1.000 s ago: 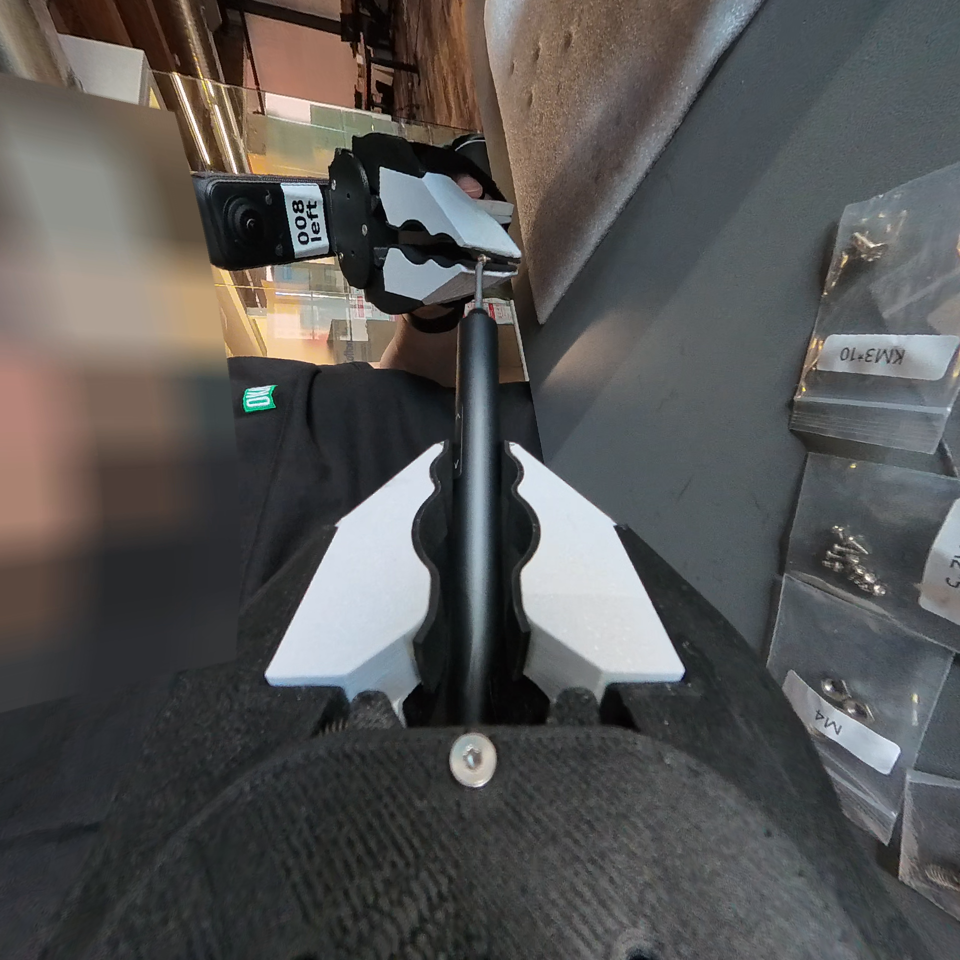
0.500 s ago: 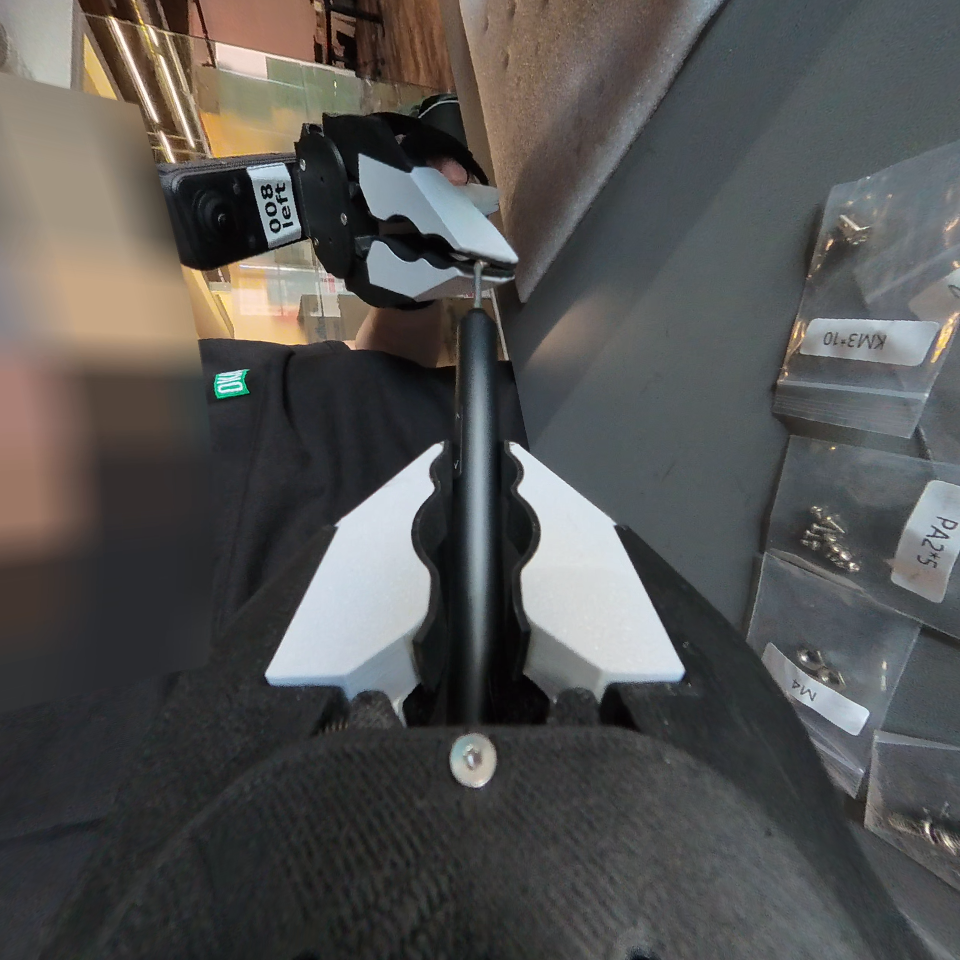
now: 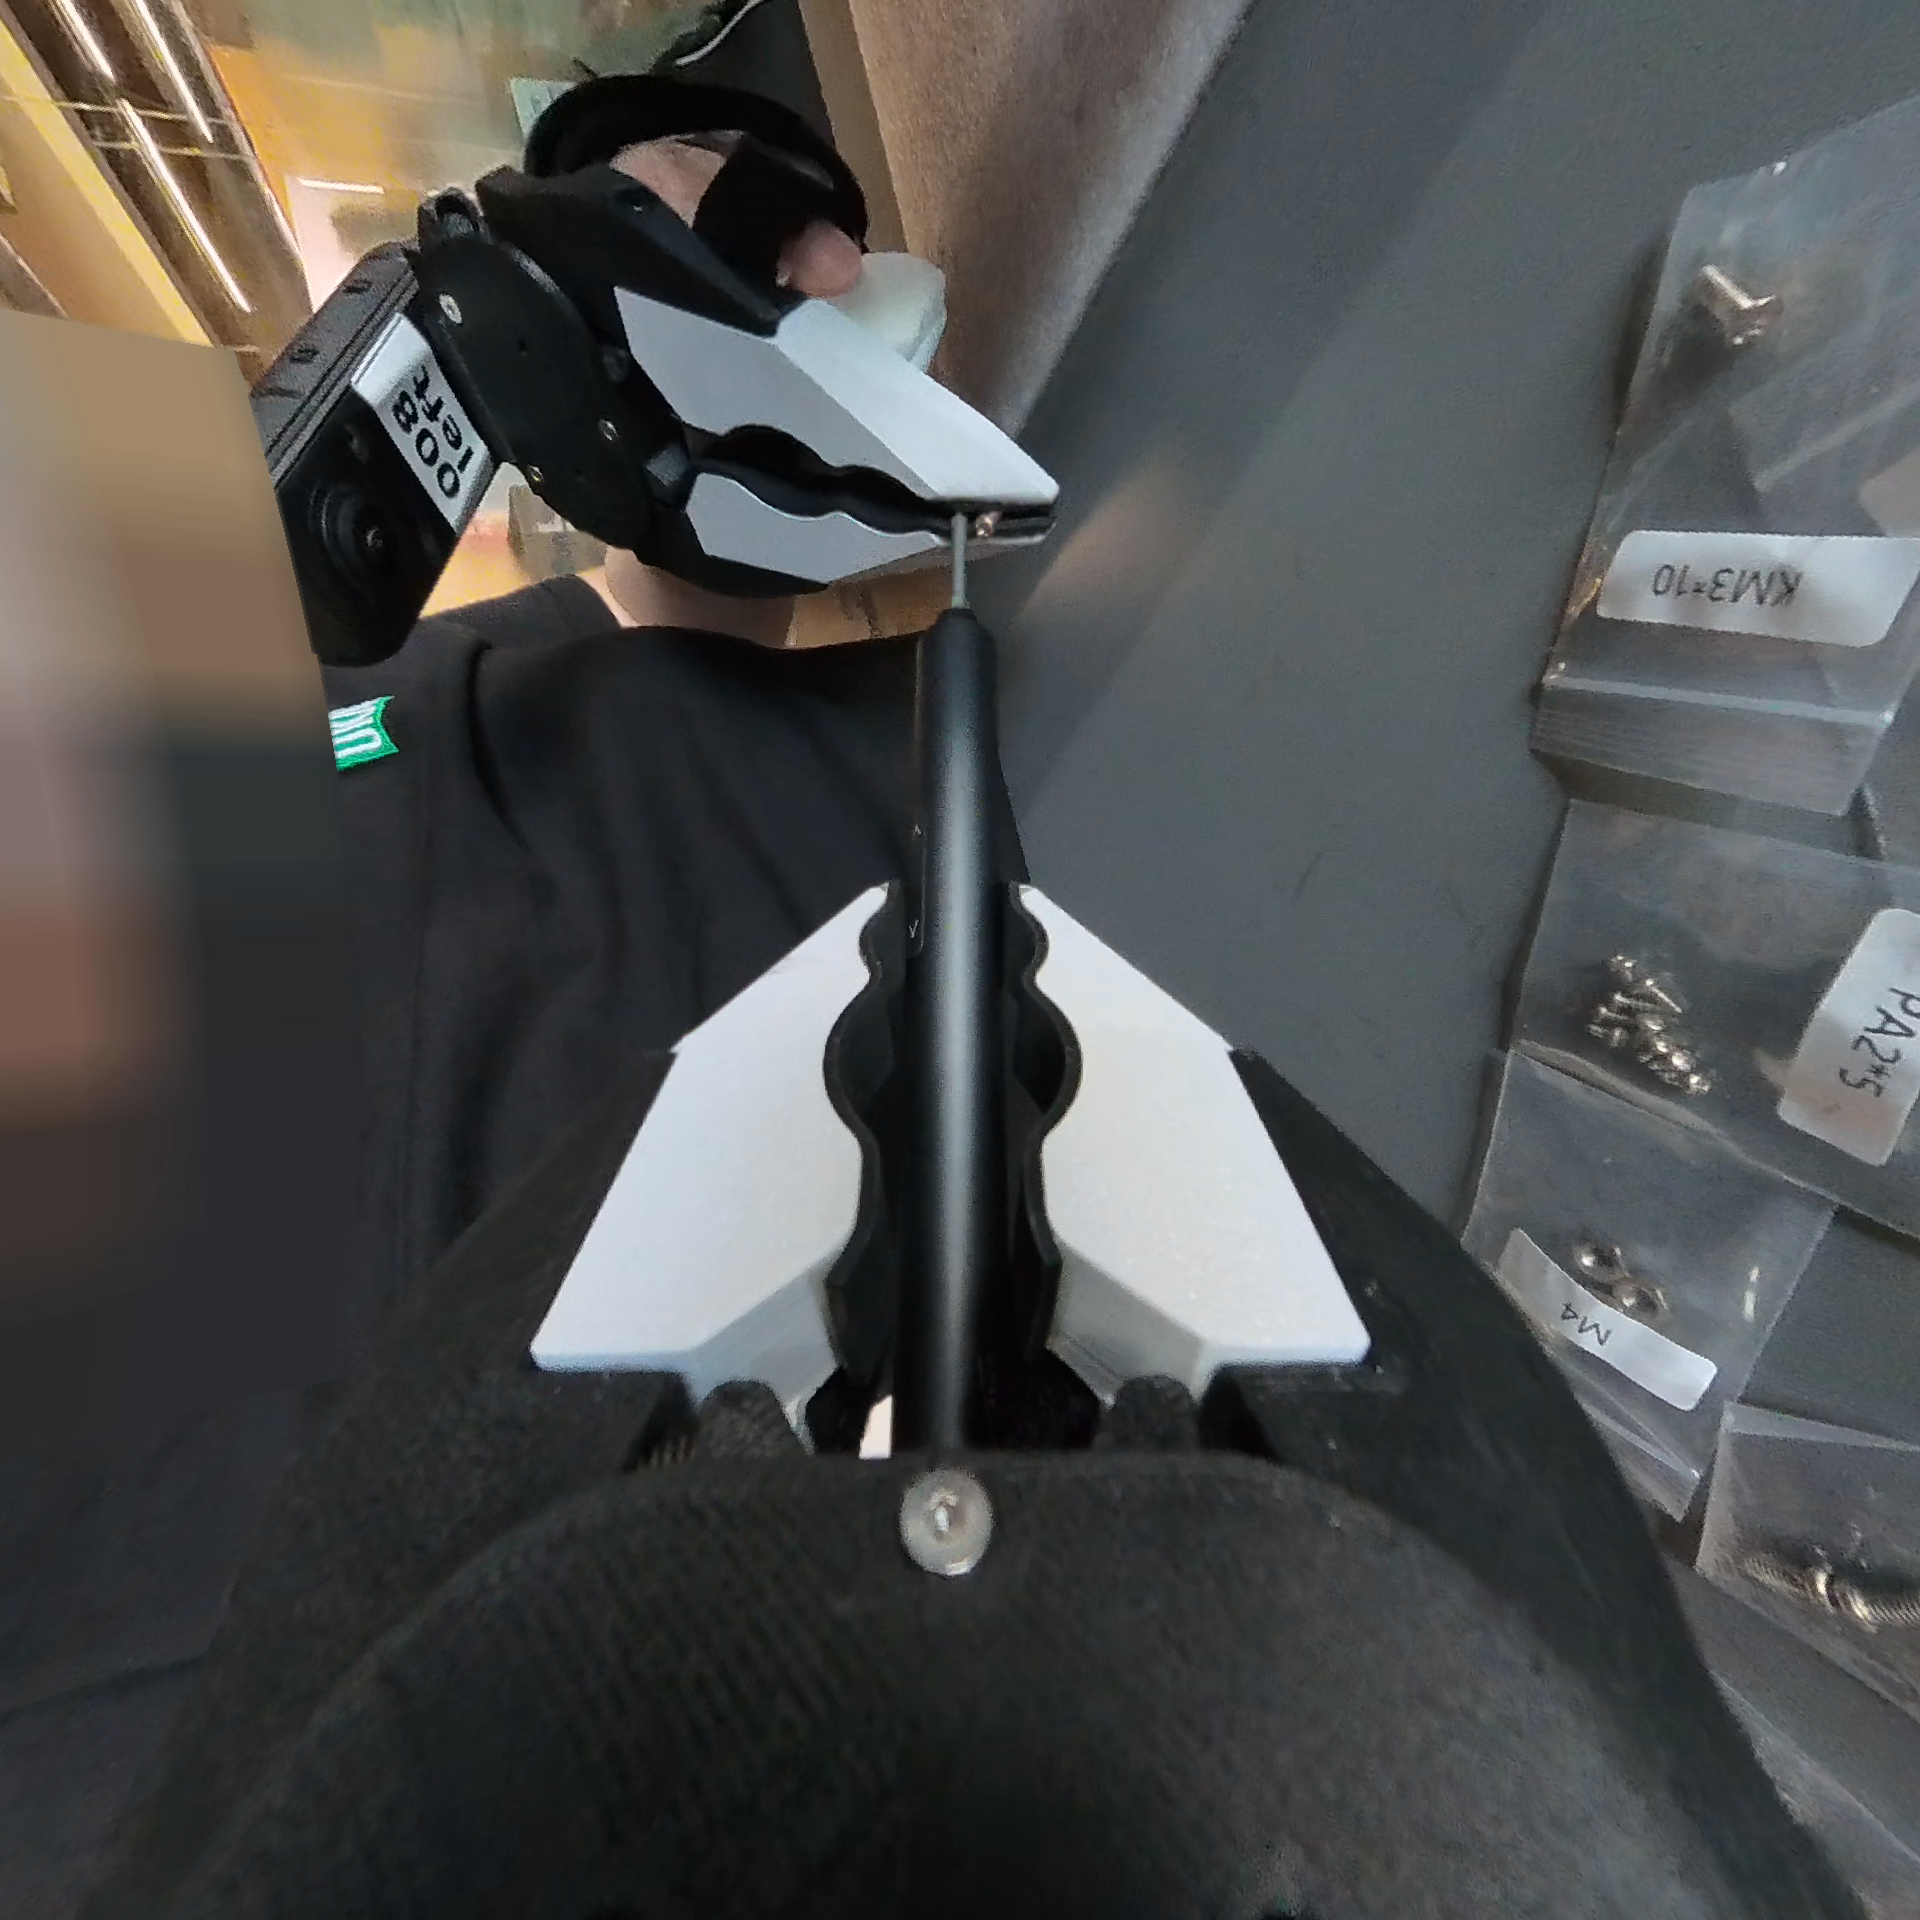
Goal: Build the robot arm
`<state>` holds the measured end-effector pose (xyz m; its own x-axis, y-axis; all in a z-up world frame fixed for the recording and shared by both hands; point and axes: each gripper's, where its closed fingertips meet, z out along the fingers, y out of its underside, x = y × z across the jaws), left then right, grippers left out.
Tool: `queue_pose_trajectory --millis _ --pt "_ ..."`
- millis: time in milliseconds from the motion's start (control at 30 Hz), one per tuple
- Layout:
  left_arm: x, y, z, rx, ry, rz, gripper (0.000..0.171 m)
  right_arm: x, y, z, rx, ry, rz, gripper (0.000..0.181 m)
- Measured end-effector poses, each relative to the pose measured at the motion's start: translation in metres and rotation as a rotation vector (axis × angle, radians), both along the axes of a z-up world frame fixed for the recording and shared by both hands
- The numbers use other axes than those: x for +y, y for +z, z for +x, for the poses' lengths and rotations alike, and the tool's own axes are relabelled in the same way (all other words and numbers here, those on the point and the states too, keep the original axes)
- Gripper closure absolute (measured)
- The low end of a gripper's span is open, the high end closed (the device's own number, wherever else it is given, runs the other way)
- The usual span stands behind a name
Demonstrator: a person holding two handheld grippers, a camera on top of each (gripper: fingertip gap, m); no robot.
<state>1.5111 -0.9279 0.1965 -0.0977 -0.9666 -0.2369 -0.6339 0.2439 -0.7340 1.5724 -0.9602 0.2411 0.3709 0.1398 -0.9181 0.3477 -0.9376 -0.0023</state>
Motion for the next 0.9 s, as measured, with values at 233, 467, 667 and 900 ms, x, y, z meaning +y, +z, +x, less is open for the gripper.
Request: queue_pose_trajectory --millis 233,467,667,900 --pt "0.0034 -0.0012 -0.0015 -0.009 0.029 -0.022 0.171 0.0028 0.0040 0.0071 0.008 -0.031 0.013 0.164" --pt "0.0019 0.0016 0.0011 -0.019 0.021 -0.019 0.171 0.0022 0.0012 0.0069 0.013 -0.033 0.008 0.164" --pt "0.0023 0.0028 0.0009 -0.026 0.020 -0.006 0.171 0.0027 -0.0013 0.0076 0.010 -0.032 0.004 0.164" --pt "0.0020 0.0027 0.0009 -0.023 0.007 0.026 0.171 0.0030 -0.0024 0.0076 0.017 -0.038 -0.010 0.164"
